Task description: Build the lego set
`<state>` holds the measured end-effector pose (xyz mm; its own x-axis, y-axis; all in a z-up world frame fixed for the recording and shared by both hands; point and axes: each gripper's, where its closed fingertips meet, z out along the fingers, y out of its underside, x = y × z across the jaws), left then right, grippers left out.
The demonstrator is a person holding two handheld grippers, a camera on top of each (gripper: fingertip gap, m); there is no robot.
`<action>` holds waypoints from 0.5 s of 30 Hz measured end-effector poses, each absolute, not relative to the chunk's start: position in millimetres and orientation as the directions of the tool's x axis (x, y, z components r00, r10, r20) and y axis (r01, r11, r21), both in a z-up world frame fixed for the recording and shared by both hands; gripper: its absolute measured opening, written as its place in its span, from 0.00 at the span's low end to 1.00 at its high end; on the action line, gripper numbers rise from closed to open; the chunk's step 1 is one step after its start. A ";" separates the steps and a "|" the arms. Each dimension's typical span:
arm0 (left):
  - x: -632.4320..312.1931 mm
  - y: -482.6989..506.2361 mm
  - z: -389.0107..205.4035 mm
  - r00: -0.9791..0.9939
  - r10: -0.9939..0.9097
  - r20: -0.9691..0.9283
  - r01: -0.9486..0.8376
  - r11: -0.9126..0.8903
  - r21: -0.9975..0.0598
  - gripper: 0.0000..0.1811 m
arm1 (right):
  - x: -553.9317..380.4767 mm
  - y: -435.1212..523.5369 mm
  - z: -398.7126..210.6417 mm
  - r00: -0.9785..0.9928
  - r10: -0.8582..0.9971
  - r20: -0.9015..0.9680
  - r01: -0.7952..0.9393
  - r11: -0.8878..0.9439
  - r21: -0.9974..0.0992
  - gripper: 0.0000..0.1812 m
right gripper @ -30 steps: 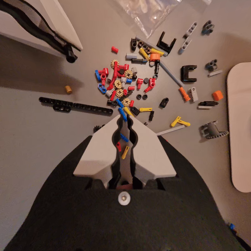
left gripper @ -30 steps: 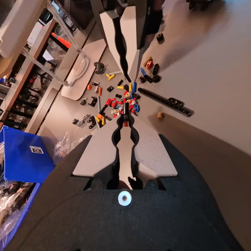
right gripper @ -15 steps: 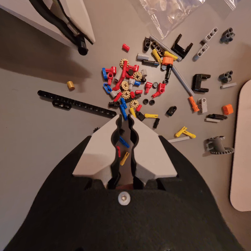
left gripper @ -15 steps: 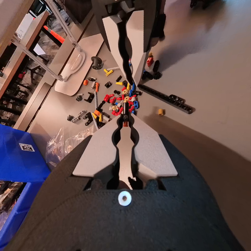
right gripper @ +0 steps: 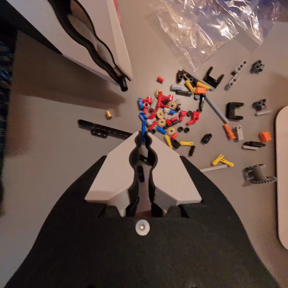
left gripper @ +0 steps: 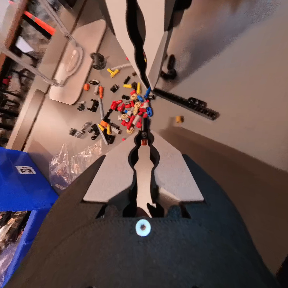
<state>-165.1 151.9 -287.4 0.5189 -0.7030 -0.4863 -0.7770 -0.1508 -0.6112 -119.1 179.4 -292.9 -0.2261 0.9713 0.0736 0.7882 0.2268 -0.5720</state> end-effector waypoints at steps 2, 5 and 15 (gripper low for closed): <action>-167.0 145.5 -296.8 0.480 -0.746 -0.462 -0.810 -0.176 -0.559 0.03 | -122.1 163.5 -291.6 -0.234 0.971 0.050 0.783 0.218 -0.582 0.00; -170.0 131.2 -311.1 0.428 -0.812 -0.397 -0.852 -0.215 -0.478 0.03 | -128.5 141.2 -294.5 -0.252 0.968 0.022 0.779 0.216 -0.589 0.00; -179.4 112.9 -314.0 0.394 -0.861 -0.322 -0.884 -0.258 -0.390 0.02 | -153.5 120.3 -307.1 -0.301 0.953 -0.020 0.789 0.237 -0.567 0.00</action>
<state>-179.4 112.9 -314.0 0.3936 -0.8611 -0.3218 -0.8838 -0.2582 -0.3902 -153.5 120.3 -307.1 -0.3008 0.9535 -0.0201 0.7889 0.2369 -0.5670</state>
